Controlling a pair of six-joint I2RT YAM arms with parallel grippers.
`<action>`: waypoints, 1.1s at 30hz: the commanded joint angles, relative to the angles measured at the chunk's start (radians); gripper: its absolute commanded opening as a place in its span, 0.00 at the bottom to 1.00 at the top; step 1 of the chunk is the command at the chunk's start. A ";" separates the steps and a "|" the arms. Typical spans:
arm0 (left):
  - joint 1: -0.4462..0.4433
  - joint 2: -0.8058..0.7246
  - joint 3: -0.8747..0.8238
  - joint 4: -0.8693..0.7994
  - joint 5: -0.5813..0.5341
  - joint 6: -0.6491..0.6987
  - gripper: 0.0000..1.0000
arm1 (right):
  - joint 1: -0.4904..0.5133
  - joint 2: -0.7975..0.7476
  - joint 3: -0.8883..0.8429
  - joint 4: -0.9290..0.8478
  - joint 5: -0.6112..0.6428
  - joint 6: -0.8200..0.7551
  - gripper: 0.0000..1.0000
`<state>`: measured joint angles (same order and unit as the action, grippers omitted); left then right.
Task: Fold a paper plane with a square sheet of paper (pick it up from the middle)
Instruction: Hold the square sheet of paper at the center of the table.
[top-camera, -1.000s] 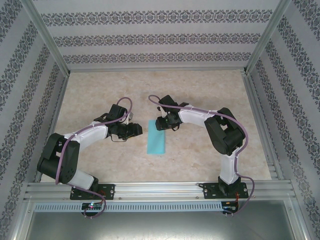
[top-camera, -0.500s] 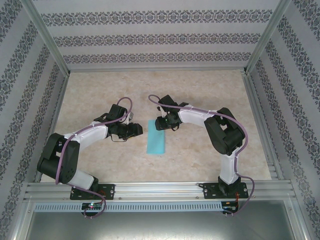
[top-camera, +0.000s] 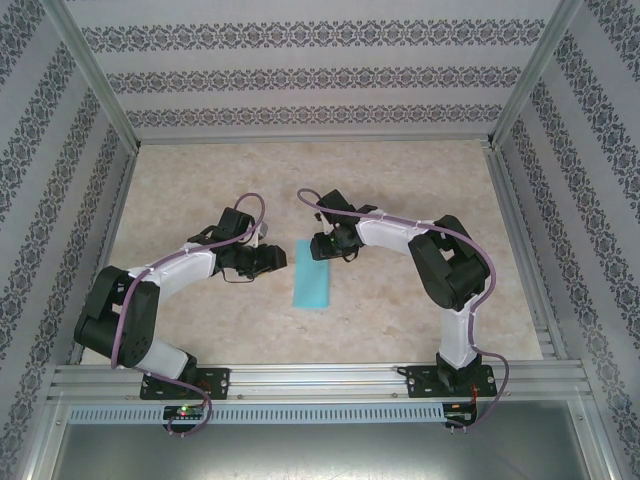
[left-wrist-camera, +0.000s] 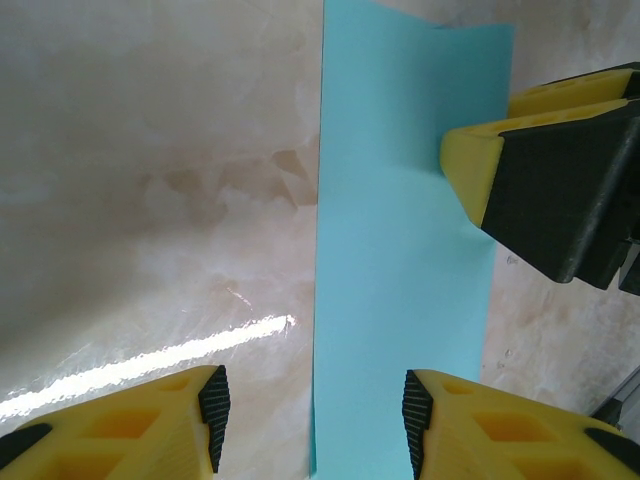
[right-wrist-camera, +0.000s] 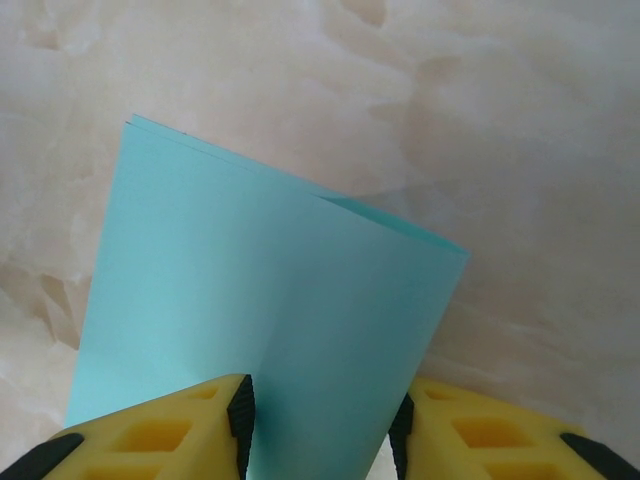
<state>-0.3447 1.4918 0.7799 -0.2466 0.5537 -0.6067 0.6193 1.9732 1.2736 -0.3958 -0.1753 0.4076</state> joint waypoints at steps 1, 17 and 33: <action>0.011 0.012 -0.009 0.024 0.019 -0.004 0.53 | -0.008 0.021 -0.022 0.011 0.045 0.027 0.42; 0.005 0.011 -0.011 0.035 0.024 -0.012 0.52 | -0.014 0.011 -0.043 0.023 0.046 0.040 0.41; -0.039 0.056 0.019 0.065 0.030 -0.034 0.52 | -0.019 -0.010 -0.066 0.043 0.036 0.012 0.39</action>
<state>-0.3676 1.5352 0.7799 -0.2096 0.5709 -0.6304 0.6170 1.9568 1.2354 -0.3477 -0.1719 0.4393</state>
